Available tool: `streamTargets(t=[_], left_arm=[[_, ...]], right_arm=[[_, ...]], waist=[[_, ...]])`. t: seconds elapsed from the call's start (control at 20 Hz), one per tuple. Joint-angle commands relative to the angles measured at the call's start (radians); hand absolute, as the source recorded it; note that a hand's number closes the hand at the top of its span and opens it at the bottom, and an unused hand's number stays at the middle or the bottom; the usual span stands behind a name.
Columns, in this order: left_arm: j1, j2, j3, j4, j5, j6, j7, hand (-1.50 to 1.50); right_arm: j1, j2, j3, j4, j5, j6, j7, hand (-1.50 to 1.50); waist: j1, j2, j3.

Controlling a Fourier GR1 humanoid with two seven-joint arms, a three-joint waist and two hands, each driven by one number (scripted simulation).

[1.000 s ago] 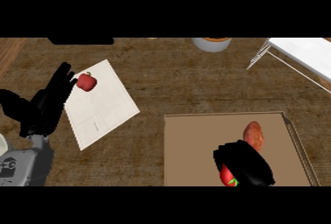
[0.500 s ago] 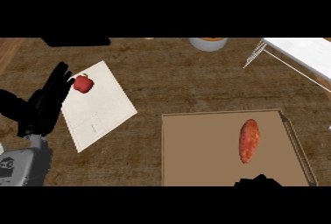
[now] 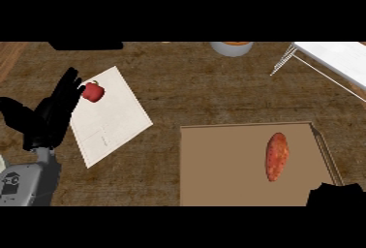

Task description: Pick the tomato from the tray and place it in the tiered shelf

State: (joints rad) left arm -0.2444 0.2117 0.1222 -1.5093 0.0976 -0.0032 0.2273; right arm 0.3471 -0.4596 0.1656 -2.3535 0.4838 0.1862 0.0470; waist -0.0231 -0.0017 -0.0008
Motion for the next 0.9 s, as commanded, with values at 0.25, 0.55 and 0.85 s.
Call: streamTargets(t=[0.25,0.55,0.85], left_arm=[[0.028,-0.035,-0.032,-0.029,-0.02,0.013,-0.015,0.0],[-0.031,-0.016,-0.018,0.001,-0.011,0.007,0.03,0.0],[-0.007,-0.028,-0.024,-0.006,-0.026,0.007,-0.004,0.0]], right_arm=[[-0.225,-0.096,-0.462,-0.094,-0.411,0.11,0.278,1.5],[-0.423,-0.297,-0.738,0.206,-0.66,0.199,0.327,1.5],[-0.566,-0.415,-0.733,0.525,-0.62,0.256,0.292,1.5]], waist=[[0.018,0.0,-0.001],[0.019,0.001,0.0],[0.034,0.005,0.0]])
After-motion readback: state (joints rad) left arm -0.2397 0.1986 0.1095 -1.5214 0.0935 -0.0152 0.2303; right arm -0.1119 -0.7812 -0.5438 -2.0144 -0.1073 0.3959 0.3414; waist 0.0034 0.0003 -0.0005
